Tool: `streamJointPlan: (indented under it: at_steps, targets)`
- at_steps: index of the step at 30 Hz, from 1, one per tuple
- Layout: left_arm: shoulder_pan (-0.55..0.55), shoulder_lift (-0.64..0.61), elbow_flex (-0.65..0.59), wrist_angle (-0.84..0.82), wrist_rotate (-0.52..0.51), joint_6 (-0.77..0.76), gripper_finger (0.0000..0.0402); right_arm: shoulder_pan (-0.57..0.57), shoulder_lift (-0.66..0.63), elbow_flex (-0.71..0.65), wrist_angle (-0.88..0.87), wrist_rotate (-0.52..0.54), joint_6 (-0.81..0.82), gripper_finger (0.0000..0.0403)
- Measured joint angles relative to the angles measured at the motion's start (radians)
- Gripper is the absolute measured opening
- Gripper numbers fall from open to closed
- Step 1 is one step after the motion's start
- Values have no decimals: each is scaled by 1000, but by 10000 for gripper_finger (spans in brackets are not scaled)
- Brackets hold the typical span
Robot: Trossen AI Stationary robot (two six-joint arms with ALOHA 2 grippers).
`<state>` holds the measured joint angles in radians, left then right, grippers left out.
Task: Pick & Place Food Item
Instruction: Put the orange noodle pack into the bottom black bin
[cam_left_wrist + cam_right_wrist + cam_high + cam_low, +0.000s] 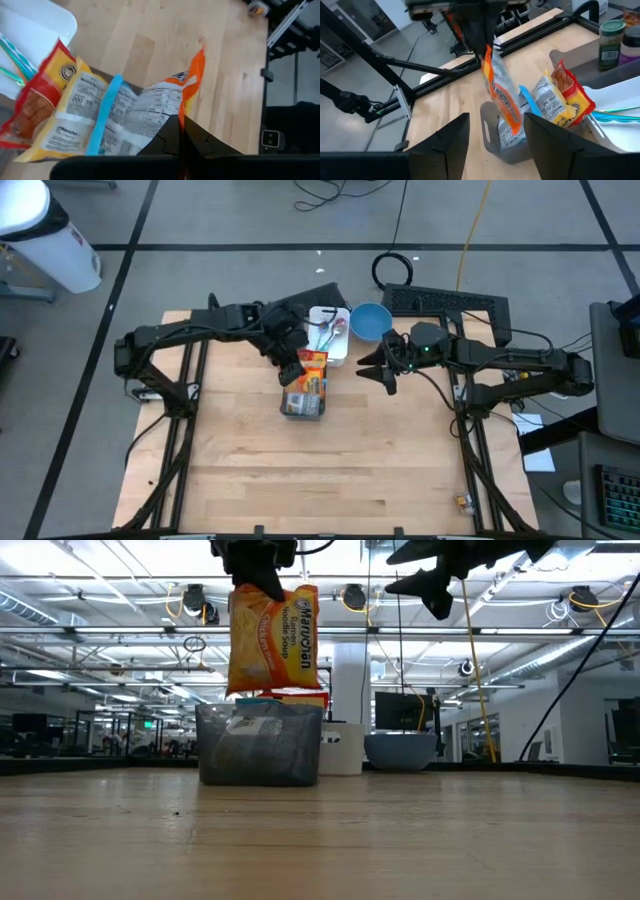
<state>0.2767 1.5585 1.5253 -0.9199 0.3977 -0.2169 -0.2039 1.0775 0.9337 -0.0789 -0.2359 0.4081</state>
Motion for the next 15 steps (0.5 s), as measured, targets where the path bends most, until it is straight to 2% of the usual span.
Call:
streamJointPlan:
  at_steps: [10, 15]
  targets:
    - [-25, 2, -71, 6, -33, -27, 1, 0, 0, 0, -1, 0, 11, 171]
    - [-41, 9, -119, 84, -25, -57, 1, 0, 0, 0, -1, -1, 22, 171]
